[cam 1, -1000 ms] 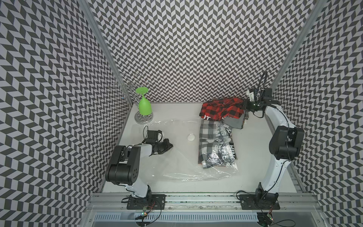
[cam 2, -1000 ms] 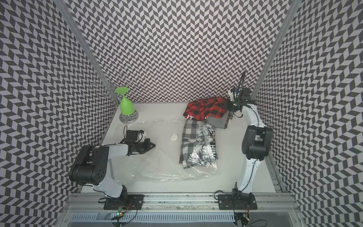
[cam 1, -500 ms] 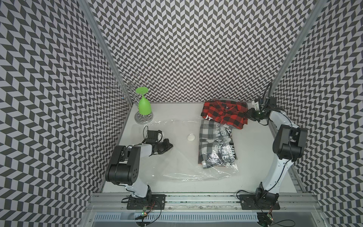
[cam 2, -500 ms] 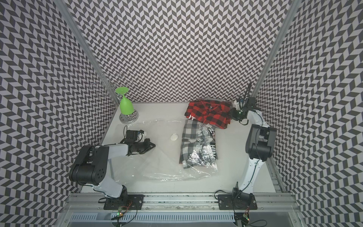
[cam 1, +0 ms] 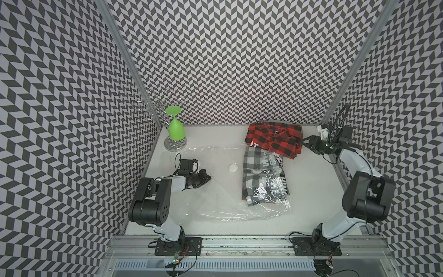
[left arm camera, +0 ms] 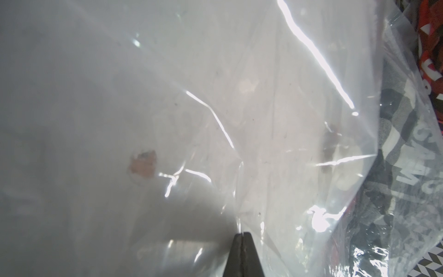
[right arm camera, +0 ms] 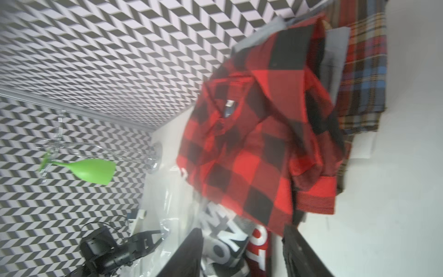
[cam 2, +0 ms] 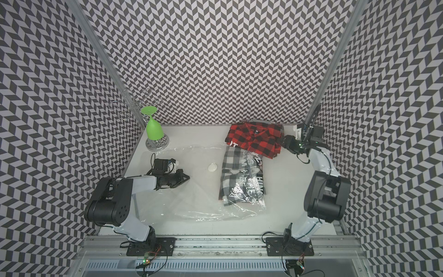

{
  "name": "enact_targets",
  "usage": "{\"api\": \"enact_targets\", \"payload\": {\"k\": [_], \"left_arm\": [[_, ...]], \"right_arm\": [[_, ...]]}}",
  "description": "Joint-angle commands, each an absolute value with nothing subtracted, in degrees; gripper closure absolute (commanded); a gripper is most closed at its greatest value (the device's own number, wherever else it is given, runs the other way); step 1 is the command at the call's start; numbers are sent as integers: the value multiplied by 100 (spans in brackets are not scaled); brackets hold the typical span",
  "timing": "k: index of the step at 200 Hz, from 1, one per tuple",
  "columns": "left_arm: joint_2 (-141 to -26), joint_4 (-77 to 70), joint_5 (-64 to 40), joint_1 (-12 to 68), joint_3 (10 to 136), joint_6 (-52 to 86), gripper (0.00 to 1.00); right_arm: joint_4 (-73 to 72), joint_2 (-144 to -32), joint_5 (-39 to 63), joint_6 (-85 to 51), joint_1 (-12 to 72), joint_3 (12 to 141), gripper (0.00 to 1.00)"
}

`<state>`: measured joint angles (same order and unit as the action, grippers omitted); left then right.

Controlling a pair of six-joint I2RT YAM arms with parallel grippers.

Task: Take the shirt out of the vacuum bag
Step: Take out the shirt from the vacuum bag.

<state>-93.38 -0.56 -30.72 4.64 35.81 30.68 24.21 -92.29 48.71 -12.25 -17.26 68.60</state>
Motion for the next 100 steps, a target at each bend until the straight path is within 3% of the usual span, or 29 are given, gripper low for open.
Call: {"api": "enact_targets", "payload": {"k": [1,41,100], "left_arm": [[-9739,1151,-2442,564,3261,2945,100],[-9680,1151,-2440,566,3261,2949,100],[-9632,1137,-2461,565,3239,2944,99]], "right_arm": [[1872,-8823,5423,-1570,-1500,5635,47],[965,-8521,5592,-1751,-1099,4269,43],[932,-8887,4994,-1602,-510,4333,37]]}}
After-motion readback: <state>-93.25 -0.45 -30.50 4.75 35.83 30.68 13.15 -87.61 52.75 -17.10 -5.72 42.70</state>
